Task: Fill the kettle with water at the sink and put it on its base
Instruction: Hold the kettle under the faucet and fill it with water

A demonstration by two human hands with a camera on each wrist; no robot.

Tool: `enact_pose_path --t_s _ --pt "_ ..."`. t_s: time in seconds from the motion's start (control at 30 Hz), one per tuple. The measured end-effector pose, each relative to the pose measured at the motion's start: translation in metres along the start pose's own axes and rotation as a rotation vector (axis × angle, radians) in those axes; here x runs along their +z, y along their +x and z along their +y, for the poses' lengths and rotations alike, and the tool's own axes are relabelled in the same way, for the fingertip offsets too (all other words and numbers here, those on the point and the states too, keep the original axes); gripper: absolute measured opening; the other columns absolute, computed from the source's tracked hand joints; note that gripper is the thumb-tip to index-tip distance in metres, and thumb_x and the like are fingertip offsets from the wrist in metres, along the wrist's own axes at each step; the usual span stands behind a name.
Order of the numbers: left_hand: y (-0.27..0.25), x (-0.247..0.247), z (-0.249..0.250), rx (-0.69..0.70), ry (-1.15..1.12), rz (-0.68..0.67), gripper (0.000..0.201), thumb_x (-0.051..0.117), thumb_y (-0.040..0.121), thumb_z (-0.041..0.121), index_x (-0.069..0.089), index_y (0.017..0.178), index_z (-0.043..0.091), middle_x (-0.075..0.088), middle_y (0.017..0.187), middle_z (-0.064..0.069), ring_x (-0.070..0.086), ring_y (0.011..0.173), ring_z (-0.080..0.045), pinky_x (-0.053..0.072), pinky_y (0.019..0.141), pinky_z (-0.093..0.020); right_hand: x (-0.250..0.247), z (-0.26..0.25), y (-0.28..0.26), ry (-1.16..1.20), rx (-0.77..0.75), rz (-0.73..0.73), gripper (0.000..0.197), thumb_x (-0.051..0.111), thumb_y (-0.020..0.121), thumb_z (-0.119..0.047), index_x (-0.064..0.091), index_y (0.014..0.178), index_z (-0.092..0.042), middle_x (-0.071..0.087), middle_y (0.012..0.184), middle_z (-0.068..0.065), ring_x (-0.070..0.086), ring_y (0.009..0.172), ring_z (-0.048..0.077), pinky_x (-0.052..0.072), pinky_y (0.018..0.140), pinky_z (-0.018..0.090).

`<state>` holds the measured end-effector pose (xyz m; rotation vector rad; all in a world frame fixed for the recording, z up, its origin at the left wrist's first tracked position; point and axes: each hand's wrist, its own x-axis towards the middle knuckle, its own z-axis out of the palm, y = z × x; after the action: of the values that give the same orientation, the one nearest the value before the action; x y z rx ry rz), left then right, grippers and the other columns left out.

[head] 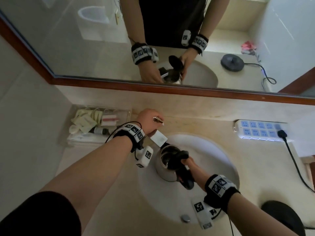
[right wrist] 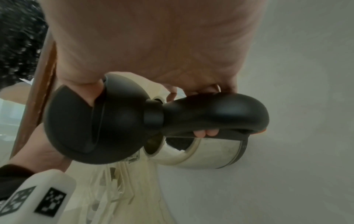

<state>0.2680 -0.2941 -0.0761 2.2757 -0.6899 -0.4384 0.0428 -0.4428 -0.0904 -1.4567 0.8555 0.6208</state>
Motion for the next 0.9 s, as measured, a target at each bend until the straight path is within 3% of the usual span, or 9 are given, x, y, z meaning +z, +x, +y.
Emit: enact_pose_path --t_s 0.07,0.23,0.4,0.5,0.57,0.63,0.7,0.8,0.9 --pt "0.004 0.001 -0.005 0.005 -0.007 -0.001 0.011 0.079 0.076 0.016 0.077 0.084 0.023 0.071 0.095 0.007 0.063 0.094 -0.013 0.053 0.088 -0.039 0.0 -0.005 0.004 -0.025 0.017 -0.016 0.048 0.04 0.1 -0.04 0.032 0.145 -0.027 0.069 0.109 0.031 0.067 0.081 0.033 0.058 0.061 0.029" --pt "0.008 -0.005 -0.007 0.014 -0.006 -0.071 0.009 0.077 0.08 0.021 0.077 0.089 0.021 0.067 0.092 0.011 0.063 0.09 -0.01 0.053 0.084 -0.031 0.001 -0.014 0.008 -0.085 0.057 -0.042 0.047 0.038 0.099 -0.042 0.045 0.138 -0.017 0.07 0.089 0.021 0.066 0.073 0.029 0.055 0.052 0.021" --pt "0.009 -0.004 -0.01 0.066 0.02 -0.08 0.005 0.077 0.08 0.026 0.074 0.084 0.024 0.063 0.089 0.013 0.062 0.087 -0.011 0.051 0.08 -0.03 0.002 -0.023 0.014 -0.114 0.073 -0.031 0.047 0.038 0.099 -0.043 0.05 0.133 -0.013 0.071 0.083 0.016 0.066 0.074 0.028 0.052 0.062 0.026" --pt "0.01 -0.005 -0.009 0.064 0.025 -0.081 0.004 0.077 0.08 0.026 0.074 0.083 0.026 0.061 0.086 0.016 0.061 0.086 -0.011 0.05 0.079 -0.027 0.001 -0.026 0.022 -0.102 0.079 0.015 0.053 0.043 0.096 -0.047 0.047 0.138 -0.015 0.071 0.105 0.017 0.069 0.088 0.029 0.053 0.084 0.038" --pt "0.011 -0.003 -0.012 0.036 0.016 -0.088 0.004 0.077 0.08 0.029 0.074 0.08 0.029 0.062 0.081 0.017 0.062 0.081 -0.009 0.05 0.076 -0.025 0.002 -0.027 0.025 -0.084 0.074 0.01 0.058 0.044 0.094 -0.05 0.044 0.141 -0.017 0.066 0.118 0.019 0.068 0.095 0.032 0.05 0.093 0.042" --pt "0.014 -0.001 -0.015 -0.007 -0.018 -0.095 0.006 0.078 0.078 0.031 0.072 0.075 0.032 0.069 0.076 0.013 0.066 0.074 -0.009 0.055 0.073 -0.027 0.001 -0.026 0.029 -0.076 0.073 0.02 0.061 0.045 0.091 -0.054 0.044 0.141 -0.019 0.07 0.11 0.019 0.07 0.094 0.033 0.048 0.099 0.046" --pt "0.017 0.0 -0.016 -0.047 -0.047 -0.095 0.008 0.077 0.078 0.031 0.071 0.073 0.034 0.072 0.075 0.01 0.068 0.072 -0.01 0.058 0.073 -0.032 0.002 -0.027 0.029 -0.052 0.051 0.024 0.057 0.046 0.091 -0.053 0.047 0.137 -0.02 0.075 0.094 0.018 0.072 0.088 0.033 0.047 0.102 0.047" --pt "0.022 0.0 -0.017 -0.102 -0.085 -0.075 0.007 0.076 0.08 0.024 0.072 0.078 0.03 0.071 0.082 0.009 0.068 0.079 -0.013 0.058 0.077 -0.036 0.002 -0.027 0.03 -0.054 0.026 -0.007 0.063 0.047 0.085 -0.056 0.047 0.137 -0.02 0.076 0.092 0.022 0.073 0.089 0.038 0.05 0.098 0.047" --pt "0.027 0.001 -0.018 -0.163 -0.094 -0.044 0.01 0.078 0.08 0.025 0.07 0.076 0.031 0.072 0.083 0.008 0.068 0.08 -0.012 0.058 0.078 -0.032 0.004 -0.027 0.028 -0.034 0.0 -0.023 0.062 0.047 0.085 -0.054 0.046 0.137 -0.021 0.075 0.089 0.021 0.072 0.084 0.036 0.054 0.092 0.045"
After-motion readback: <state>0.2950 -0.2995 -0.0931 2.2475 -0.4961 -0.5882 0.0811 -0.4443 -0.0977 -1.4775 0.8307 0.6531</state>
